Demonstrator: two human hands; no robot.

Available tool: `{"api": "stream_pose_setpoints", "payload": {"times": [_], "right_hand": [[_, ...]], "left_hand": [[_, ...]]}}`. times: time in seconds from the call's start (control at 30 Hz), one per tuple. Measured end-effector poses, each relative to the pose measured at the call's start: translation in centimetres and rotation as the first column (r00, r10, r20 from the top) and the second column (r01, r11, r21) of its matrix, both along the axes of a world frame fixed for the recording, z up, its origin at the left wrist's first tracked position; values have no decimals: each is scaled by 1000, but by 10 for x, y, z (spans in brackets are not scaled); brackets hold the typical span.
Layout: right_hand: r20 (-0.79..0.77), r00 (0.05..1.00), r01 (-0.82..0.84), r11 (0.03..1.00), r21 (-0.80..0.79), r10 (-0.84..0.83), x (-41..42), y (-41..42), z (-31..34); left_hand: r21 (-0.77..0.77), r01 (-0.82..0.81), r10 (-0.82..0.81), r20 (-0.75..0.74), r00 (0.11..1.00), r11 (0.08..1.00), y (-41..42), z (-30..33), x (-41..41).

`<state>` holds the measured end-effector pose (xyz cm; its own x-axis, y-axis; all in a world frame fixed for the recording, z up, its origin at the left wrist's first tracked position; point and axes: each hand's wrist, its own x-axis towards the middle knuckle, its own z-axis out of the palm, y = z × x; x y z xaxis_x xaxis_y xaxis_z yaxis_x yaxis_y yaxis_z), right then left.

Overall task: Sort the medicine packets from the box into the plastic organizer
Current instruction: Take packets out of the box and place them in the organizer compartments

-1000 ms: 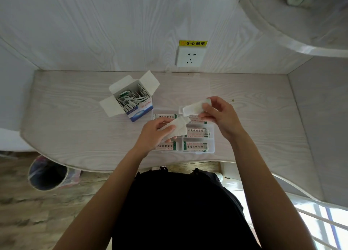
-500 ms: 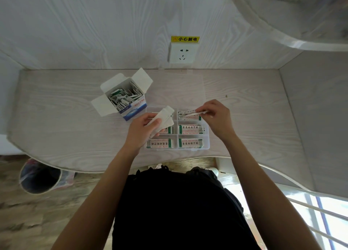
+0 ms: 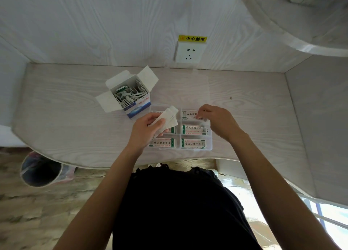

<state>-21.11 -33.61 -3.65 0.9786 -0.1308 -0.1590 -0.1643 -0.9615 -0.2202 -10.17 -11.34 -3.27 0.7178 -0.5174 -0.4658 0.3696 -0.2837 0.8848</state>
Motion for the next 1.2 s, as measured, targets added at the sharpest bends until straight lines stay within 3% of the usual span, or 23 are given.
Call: {"api": "stream_pose_setpoints", "payload": {"times": [0.13,0.23,0.43,0.6,1.1,1.2], "right_hand": [[96,991,100,993,-68,-94,-2,2,5],[173,983,77,995,-71,-64,-4,6,3],[28,994,105,992,-62,-104,0,8,-7],[131,973,196,980,-15,-192,6,12,0],[-19,966,258,966,-8,-258,16,20,-1],[24,958,287,958,11,-287,5,16,-2]], "left_hand": [[19,19,-20,32,999,1000,0,1,2],[27,30,-31,40,999,999,-3,1,2],[32,39,-40,46,998,999,-5,3,0],[11,43,-43,39,998,999,-4,4,-1],[-12,32,-32,-9,999,999,-2,1,-4],[-23,5,-6,-26,1000,1000,-1,1,-4]]}}
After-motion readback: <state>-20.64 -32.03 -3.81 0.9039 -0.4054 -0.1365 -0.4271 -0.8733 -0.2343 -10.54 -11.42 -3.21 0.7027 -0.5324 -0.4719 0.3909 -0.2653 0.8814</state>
